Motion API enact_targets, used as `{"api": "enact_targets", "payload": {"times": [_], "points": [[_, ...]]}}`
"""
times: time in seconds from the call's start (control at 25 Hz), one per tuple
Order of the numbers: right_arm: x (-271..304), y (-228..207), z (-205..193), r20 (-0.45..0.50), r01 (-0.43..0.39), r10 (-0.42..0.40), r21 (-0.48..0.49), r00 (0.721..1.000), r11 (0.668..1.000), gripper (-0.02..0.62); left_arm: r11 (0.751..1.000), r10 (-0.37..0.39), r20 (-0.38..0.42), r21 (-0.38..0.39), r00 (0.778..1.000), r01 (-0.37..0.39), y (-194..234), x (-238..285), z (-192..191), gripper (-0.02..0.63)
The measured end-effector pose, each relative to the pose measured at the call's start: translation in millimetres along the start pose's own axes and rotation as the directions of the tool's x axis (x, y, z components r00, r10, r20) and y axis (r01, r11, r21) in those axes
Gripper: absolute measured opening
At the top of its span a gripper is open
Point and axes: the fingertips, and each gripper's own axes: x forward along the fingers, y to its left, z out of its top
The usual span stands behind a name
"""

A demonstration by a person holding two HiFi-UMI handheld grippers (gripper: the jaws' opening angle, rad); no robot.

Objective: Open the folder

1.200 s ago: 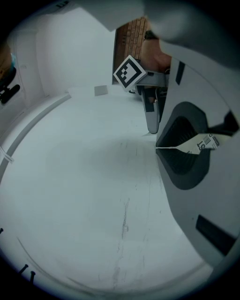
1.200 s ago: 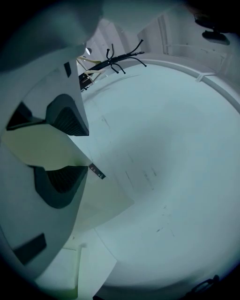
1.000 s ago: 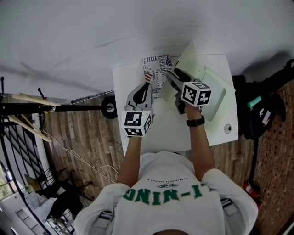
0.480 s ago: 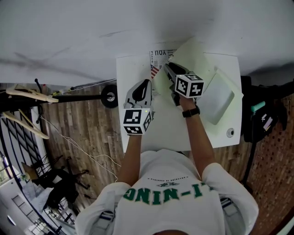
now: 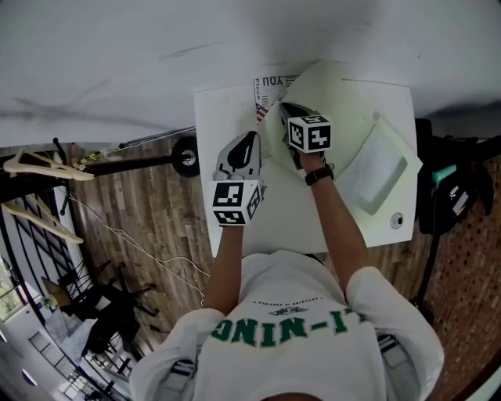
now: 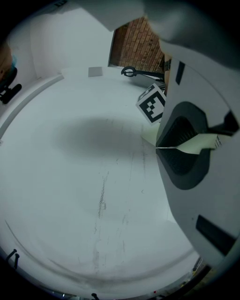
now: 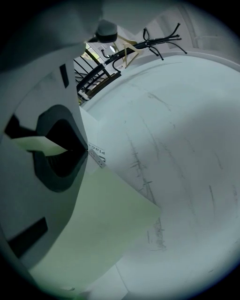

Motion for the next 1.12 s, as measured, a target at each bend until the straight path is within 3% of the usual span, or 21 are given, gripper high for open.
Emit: {"api": "enact_targets", "payload": {"times": [0.32,0.52,0.8,1.12], "points": [[16.8,-11.7,-14.9,-0.074,0.042,-0.046,-0.055,0.996,0.998,0.017,1.000,-0.014,-0.033,0.006,0.999,0.015,-2.3,7.8,-10.8,0.023],[3.1,-3.9,-12.5,-0.058,-0.003,0.003,-0.006,0.998,1.000,0.017,0.999,-0.026,-0.040,0.036,0.999,0.027,-6.9,6.8,-7.8,0.023],[-66.9,14.5,4.8,0.088,0.018,-0.019,0.019,0.996,1.000,0.017,0.994,-0.083,-0.003,0.077,0.997,0.083,-31.9,-4.2,12.5,0.023],[-179.7,1.0,1.1,0.237,0.110,-0.127,0.084,0.963,0.990,0.017,0.968,-0.208,0.008,0.142,0.978,0.205,-101.1,-23.4,20.2,0.023]]}}
